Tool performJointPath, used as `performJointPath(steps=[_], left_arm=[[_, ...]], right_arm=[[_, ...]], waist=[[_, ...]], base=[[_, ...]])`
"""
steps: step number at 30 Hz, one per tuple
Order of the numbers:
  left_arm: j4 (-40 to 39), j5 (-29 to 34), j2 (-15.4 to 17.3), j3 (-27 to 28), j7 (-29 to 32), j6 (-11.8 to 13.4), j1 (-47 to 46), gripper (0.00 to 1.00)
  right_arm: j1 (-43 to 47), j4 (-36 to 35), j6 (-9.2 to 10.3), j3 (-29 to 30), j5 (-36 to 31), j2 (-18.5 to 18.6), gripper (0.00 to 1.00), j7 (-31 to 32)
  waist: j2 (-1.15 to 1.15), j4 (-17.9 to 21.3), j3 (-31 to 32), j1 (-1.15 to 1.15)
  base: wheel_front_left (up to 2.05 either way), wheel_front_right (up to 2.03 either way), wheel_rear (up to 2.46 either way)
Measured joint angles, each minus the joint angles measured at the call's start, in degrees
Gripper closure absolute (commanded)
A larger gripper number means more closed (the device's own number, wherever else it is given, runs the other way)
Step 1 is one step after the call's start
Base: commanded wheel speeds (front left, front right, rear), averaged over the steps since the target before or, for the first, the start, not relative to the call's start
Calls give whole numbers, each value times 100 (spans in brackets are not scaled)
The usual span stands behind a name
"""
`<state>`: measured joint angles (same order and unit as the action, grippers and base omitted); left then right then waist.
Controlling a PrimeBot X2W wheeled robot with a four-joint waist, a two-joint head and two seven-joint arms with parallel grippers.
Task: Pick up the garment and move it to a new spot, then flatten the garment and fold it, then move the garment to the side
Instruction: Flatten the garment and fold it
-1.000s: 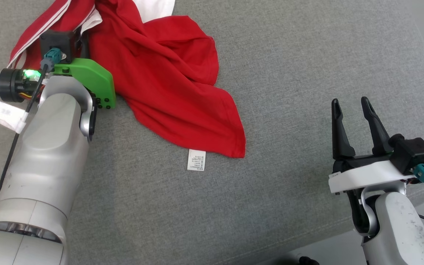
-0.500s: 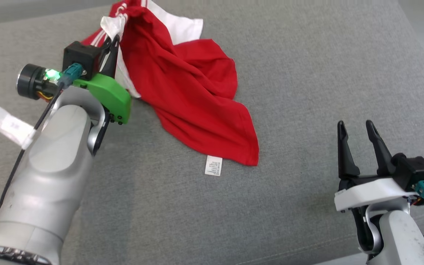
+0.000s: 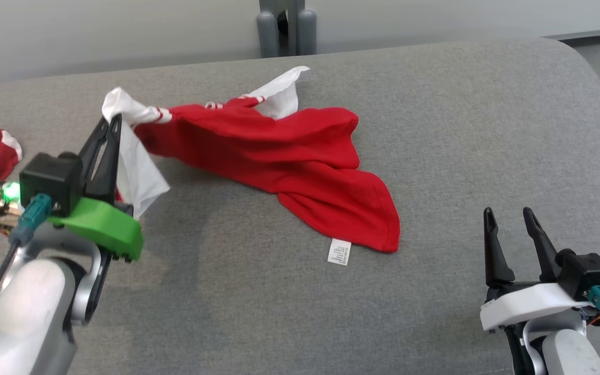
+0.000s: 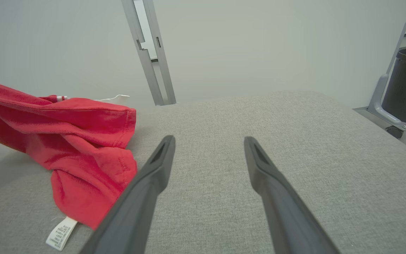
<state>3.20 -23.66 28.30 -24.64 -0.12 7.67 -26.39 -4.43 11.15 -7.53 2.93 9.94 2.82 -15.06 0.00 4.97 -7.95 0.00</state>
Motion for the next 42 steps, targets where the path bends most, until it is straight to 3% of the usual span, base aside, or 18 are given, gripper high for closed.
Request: performJointPath(steps=[4, 7, 12, 22, 33, 34, 35, 36, 42], left_arm=[[-795, 160, 416, -218, 334, -10, 649, 100], [-1112, 188, 466, -532, 528, -63, 1059, 100], [-976, 160, 71, -1162, 599, -165, 1557, 100], [709, 53, -1091, -1970, 129, -428, 1725, 100], [1961, 82, -1328, -2074, -156, -512, 1563, 100], [1983, 42, -1345, -2054, -192, -505, 1563, 91], [1990, 10, -1365, -2020, -286, -475, 1563, 34], [1981, -19, -1395, -1983, -358, -463, 1564, 0], [1707, -176, -1544, -1827, -659, -359, 1578, 0]], right_arm=[[121, 27, 0, -20, -49, 0, 0, 0], [203, 59, 0, -9, -96, -1, 0, 0], [259, 97, 0, -10, -120, -1, 0, 0], [176, 133, 0, -126, -153, -1, 0, 0], [131, 171, 0, -85, -154, 1, 0, 0], [130, 171, 0, -66, -157, 1, 0, 0], [128, 171, 0, -53, -158, 0, 0, 0], [127, 174, 0, -33, -158, 0, 0, 0], [125, 213, 0, 37, -158, 0, 0, 0]], waist=[[0, -175, 171, 0], [0, -287, 264, 0], [0, -422, 370, 0], [0, -389, 290, 0], [0, -301, 200, 0], [0, -310, 198, 0], [0, -322, 196, 0], [0, -334, 195, 0], [0, -425, 248, 0]], base=[[0, 0, 0], [0, 0, 0], [0, 0, 0], [0, 0, 0], [0, 0, 0], [0, 0, 0], [0, 0, 0], [0, 0, 0], [0, 0, 0]])
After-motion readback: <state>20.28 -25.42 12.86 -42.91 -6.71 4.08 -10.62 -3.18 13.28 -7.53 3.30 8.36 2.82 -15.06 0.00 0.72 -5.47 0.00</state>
